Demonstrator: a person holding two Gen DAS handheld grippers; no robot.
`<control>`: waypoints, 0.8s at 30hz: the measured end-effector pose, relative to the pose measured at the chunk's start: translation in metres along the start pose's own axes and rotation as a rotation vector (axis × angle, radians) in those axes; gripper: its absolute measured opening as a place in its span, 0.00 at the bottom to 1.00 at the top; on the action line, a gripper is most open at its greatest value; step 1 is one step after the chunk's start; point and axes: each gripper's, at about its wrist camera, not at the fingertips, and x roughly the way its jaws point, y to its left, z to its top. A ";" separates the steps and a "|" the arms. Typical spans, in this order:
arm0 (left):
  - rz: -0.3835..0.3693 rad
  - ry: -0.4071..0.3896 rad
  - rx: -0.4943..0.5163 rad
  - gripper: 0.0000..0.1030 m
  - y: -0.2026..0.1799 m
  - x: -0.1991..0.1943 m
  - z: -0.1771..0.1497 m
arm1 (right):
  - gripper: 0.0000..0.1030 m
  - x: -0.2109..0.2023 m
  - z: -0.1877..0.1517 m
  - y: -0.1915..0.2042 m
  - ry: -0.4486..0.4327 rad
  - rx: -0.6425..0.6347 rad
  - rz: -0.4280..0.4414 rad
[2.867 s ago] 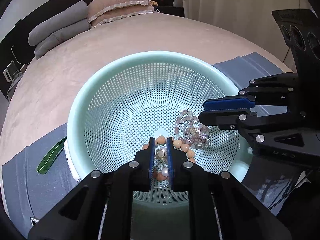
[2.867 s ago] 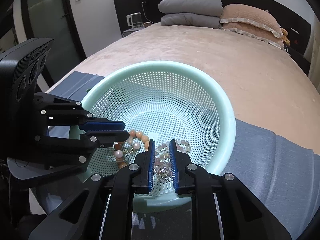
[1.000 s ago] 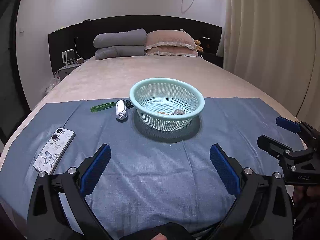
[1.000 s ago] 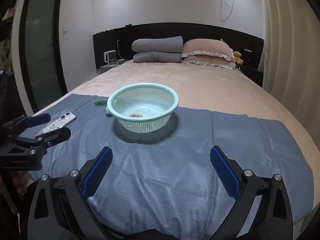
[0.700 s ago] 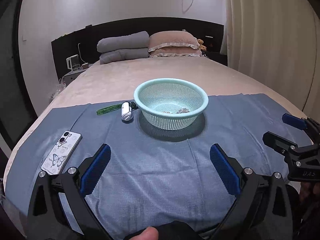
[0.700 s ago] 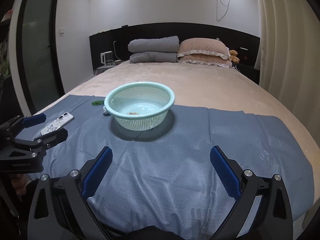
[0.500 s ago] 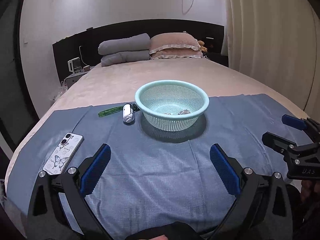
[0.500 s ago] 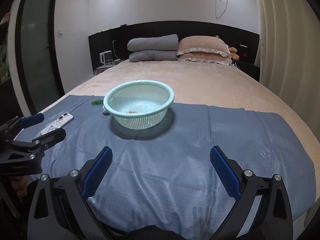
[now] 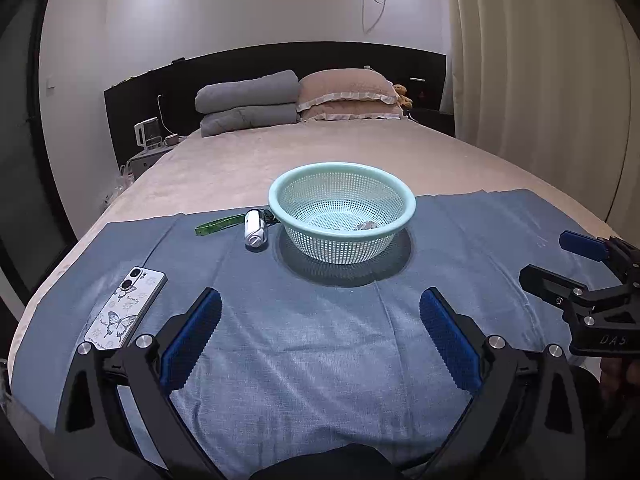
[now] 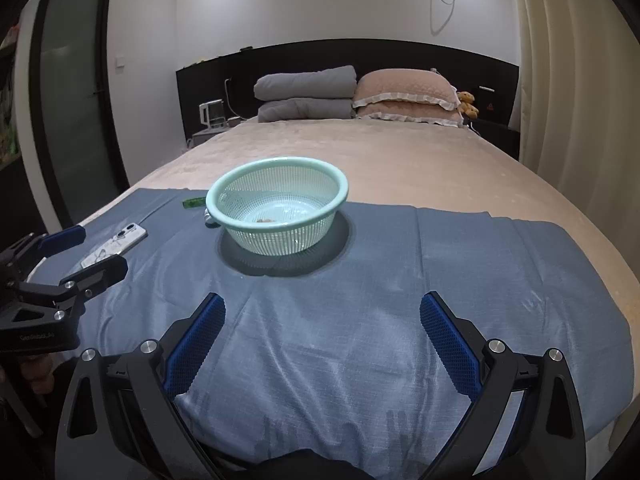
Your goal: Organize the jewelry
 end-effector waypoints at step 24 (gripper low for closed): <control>-0.017 0.022 0.004 0.94 -0.004 0.005 -0.001 | 0.91 0.005 0.000 0.000 0.023 -0.001 0.011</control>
